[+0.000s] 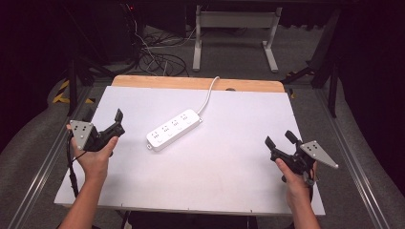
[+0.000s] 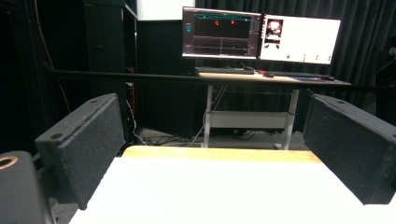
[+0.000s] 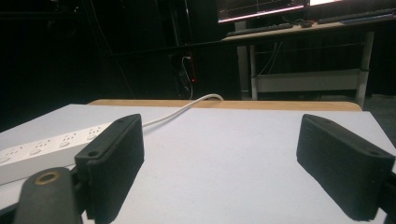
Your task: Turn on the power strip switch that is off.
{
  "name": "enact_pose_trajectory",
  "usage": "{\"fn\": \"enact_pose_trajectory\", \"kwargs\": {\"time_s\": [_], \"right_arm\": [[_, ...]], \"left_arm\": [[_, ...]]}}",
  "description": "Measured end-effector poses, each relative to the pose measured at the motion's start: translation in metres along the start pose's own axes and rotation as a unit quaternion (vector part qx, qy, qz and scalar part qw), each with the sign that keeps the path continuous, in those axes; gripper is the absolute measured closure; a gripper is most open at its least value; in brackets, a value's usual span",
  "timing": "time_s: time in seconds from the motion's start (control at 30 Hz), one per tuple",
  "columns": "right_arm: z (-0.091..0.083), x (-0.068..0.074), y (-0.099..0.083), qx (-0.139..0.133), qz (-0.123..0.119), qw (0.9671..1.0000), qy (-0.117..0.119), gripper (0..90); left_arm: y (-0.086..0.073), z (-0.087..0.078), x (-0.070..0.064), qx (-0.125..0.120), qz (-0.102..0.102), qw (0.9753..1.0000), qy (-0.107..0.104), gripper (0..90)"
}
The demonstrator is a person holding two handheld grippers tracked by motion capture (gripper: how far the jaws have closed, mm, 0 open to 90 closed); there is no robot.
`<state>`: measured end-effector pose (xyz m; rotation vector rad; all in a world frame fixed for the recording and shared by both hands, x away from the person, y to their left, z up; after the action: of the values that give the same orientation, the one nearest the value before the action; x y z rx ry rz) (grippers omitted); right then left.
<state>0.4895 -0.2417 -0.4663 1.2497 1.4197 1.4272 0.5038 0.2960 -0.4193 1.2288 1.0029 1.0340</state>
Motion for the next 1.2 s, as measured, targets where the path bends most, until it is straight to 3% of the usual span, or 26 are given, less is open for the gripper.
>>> {"fn": "enact_pose_trajectory", "kwargs": {"time_s": [0.7, 1.2], "right_arm": [[-0.0026, 0.0022, 0.0031, -0.006, 0.001, 1.0, -0.003, 15.6], [0.0008, 0.0055, 0.0025, -0.003, -0.002, 1.0, 0.004, 15.7]], "left_arm": [[-0.0069, -0.0042, -0.0023, 0.013, 0.003, 0.9999, -0.009, 6.8], [-0.0088, -0.0043, 0.0024, 0.019, 0.007, 0.9998, 0.001, 7.5]]}}
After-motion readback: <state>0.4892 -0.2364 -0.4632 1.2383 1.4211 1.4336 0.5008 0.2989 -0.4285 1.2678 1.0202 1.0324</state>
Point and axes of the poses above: each handheld gripper's, and its own axes: z roughly forward along the jaws, y roughly out of its top, x roughly to its left, the point moved 6 cm from there along z, roughly forward along the jaws, and after that the axes turned 10 degrees about -y, right-handed, at the moved point
